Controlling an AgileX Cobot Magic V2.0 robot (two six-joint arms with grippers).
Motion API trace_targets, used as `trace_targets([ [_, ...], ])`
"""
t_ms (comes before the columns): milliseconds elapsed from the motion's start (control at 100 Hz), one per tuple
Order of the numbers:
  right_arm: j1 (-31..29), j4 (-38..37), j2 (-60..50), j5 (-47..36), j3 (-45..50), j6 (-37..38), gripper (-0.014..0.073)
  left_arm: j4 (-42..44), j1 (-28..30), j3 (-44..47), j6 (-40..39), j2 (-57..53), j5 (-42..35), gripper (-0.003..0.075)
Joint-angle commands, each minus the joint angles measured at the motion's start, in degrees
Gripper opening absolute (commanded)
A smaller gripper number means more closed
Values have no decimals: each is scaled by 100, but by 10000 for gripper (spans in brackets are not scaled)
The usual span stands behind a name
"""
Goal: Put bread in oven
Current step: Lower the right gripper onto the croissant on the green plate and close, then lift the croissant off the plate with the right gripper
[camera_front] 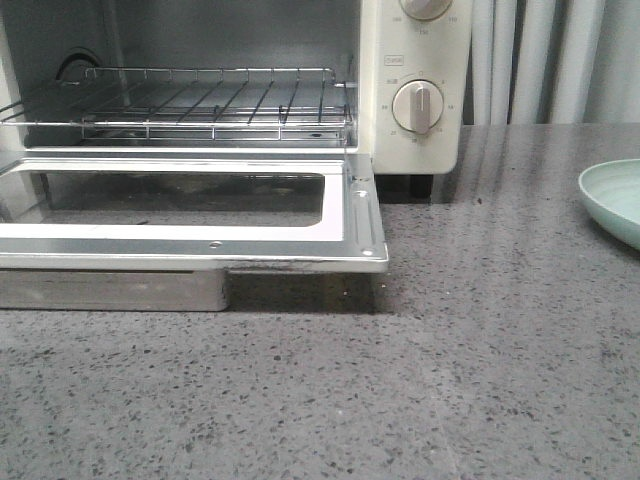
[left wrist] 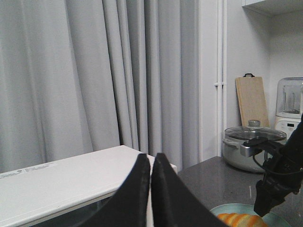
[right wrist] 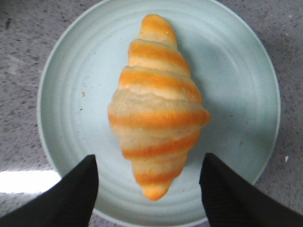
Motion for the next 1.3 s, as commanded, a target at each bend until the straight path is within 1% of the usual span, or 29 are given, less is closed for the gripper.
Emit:
trace_targets([
  [0, 17, -188, 202, -337, -176, -63, 409, -317, -13, -167, -10, 52, 237, -21],
  [320, 17, -263, 1044, -451, -176, -63, 408, -317, -13, -167, -10, 52, 291, -21],
  [370, 17, -263, 1131, -383, -176, -63, 381, -317, -13, -167, -10, 52, 291, -21],
  [390, 17, -252, 1146, -344, -176, -63, 354, -317, -13, -167, -10, 52, 291, -21],
  [440, 17, -215, 1178, -277, -176, -63, 247, -317, -13, -167, -10, 52, 318, -21],
  [450, 17, -216, 1178, -271, -176, -63, 206, -317, -13, -167, -10, 52, 318, -21],
  [460, 17, -203, 1188, -273, -176, -63, 185, -317, -13, -167, -10, 52, 336, -21],
  [470, 17, -203, 1188, -260, -176, -63, 140, -317, -13, -167, -10, 52, 336, -21],
  [480, 17, -203, 1188, -259, -176, -63, 116, -317, -13, -167, -10, 52, 336, -21],
  [490, 17, -203, 1188, -259, -176, -63, 68, -317, -13, -167, -10, 52, 352, -21],
  [510, 17, -203, 1188, -259, -176, -63, 20, -317, -13, -167, -10, 52, 377, -21],
  [520, 17, -203, 1188, -259, -176, -63, -29, -317, -13, -167, -10, 52, 378, -21],
  [540, 17, -203, 1175, -259, -176, -63, -75, -317, -13, -167, -10, 52, 404, -21],
  [660, 78, -203, 1072, -193, -188, -63, -69, -317, -13, -167, -10, 52, 556, -22],
  [760, 292, -203, 833, -109, -188, -191, -69, -317, -13, -167, -10, 43, 759, -22],
  [970, 916, -203, 37, 354, -188, -243, -69, -317, -13, -167, -10, 32, 1650, -22],
  [1070, 1273, -203, -440, 552, -188, -259, -69, -317, -13, -167, 10, 32, 1867, -22],
  [1180, 1738, -203, -981, 800, -255, -297, -69, -317, -13, -156, 10, 32, 1831, -22],
  [1290, 2335, -203, -1274, 1142, -454, -328, -68, -317, -13, -109, 10, 32, 1769, -22],
])
